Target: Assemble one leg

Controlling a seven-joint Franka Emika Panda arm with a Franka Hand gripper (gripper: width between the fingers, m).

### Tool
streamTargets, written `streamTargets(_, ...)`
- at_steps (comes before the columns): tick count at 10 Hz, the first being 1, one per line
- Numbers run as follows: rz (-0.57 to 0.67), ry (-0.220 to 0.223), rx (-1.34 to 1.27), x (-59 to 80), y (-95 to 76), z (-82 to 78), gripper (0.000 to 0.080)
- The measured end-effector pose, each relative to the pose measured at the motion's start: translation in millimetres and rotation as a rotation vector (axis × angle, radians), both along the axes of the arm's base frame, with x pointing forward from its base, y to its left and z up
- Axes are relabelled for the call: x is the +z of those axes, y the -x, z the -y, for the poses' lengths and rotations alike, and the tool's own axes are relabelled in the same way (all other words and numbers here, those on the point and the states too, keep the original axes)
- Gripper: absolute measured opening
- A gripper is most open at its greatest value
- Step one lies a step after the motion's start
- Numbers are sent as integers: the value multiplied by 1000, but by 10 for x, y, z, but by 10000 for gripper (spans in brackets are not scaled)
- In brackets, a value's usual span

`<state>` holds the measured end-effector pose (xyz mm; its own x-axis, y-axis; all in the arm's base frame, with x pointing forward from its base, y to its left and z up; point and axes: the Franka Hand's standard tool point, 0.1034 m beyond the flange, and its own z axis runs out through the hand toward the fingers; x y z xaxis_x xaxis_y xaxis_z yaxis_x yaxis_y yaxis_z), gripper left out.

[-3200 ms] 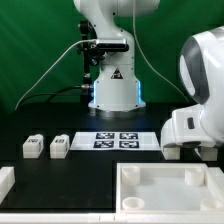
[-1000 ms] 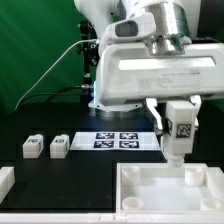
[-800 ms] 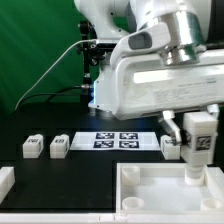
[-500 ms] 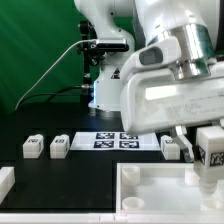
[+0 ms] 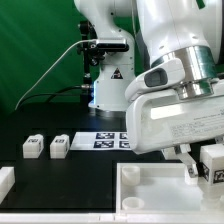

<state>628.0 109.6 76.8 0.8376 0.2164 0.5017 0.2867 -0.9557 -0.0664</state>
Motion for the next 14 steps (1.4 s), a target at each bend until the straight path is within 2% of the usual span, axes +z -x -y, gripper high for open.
streamTargets(7, 28, 7, 9, -6, 62, -89, 288)
streamTargets(10, 38, 12, 6, -18, 105, -65, 288)
streamTargets(14, 46, 9, -12, -137, 87, -14, 289)
